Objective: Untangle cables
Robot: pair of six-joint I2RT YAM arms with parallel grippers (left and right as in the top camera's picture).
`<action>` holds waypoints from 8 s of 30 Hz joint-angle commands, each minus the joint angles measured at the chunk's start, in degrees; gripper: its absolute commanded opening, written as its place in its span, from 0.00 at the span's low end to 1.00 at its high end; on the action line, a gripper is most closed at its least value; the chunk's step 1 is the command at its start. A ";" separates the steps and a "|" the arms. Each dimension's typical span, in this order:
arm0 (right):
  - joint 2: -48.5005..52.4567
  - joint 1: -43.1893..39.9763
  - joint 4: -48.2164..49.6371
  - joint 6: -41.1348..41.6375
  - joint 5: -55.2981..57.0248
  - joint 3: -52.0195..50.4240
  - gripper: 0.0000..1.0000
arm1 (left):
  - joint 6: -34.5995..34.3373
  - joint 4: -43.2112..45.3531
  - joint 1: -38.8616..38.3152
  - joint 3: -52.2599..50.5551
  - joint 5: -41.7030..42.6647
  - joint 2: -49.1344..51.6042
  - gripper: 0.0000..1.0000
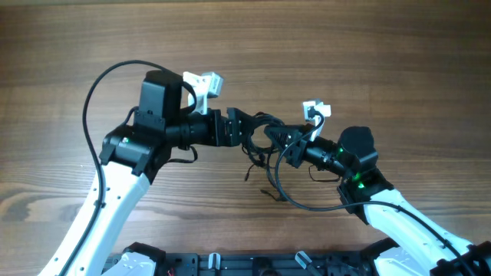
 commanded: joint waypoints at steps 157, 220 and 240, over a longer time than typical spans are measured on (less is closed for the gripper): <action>-1.44 -20.00 0.42 -17.25 -24.00 0.55 0.81 | -9.40 21.97 -7.28 -0.52 -1.75 16.24 0.04; -11.37 5.60 -23.69 -26.47 24.79 0.55 0.99 | -11.13 16.22 1.66 -0.52 11.10 15.30 0.04; -16.55 -9.31 -24.57 -36.26 -13.79 0.55 1.00 | 0.92 17.64 7.63 -0.52 24.68 15.32 0.04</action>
